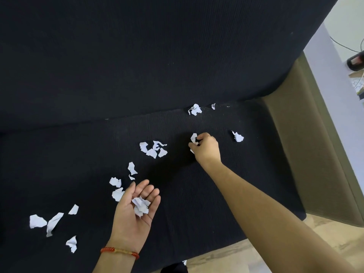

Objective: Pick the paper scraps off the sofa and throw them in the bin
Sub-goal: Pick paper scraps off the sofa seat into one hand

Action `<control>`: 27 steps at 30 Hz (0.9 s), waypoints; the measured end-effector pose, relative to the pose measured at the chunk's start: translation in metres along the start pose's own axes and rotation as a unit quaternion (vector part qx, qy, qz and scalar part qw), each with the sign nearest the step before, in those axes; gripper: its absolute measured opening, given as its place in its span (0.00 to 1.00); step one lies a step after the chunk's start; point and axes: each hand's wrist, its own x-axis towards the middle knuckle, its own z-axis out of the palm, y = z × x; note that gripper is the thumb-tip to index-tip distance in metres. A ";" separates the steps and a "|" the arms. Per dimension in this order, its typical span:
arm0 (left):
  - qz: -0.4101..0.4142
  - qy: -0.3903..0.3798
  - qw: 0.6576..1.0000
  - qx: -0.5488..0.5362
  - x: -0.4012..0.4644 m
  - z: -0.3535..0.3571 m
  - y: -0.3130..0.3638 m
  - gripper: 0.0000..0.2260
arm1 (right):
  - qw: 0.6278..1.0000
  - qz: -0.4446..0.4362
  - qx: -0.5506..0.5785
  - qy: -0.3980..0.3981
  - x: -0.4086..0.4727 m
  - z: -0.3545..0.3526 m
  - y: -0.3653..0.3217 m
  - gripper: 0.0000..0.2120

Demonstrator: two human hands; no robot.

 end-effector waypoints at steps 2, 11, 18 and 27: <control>0.001 0.001 1.000 0.008 -0.001 0.001 0.001 0.15 | 0.999 -0.007 -0.032 -0.001 -0.003 0.004 0.000 0.13; 0.001 0.001 1.000 0.009 0.000 -0.003 0.003 0.15 | 0.999 -0.032 -0.041 0.008 -0.010 0.005 0.001 0.05; 0.003 -0.002 1.000 0.004 -0.004 -0.012 0.003 0.16 | 0.997 -0.024 0.071 0.020 -0.045 -0.008 -0.007 0.02; 0.008 -0.014 1.000 -0.004 -0.002 -0.013 0.002 0.16 | 0.981 -0.092 0.164 -0.055 -0.152 -0.003 -0.046 0.02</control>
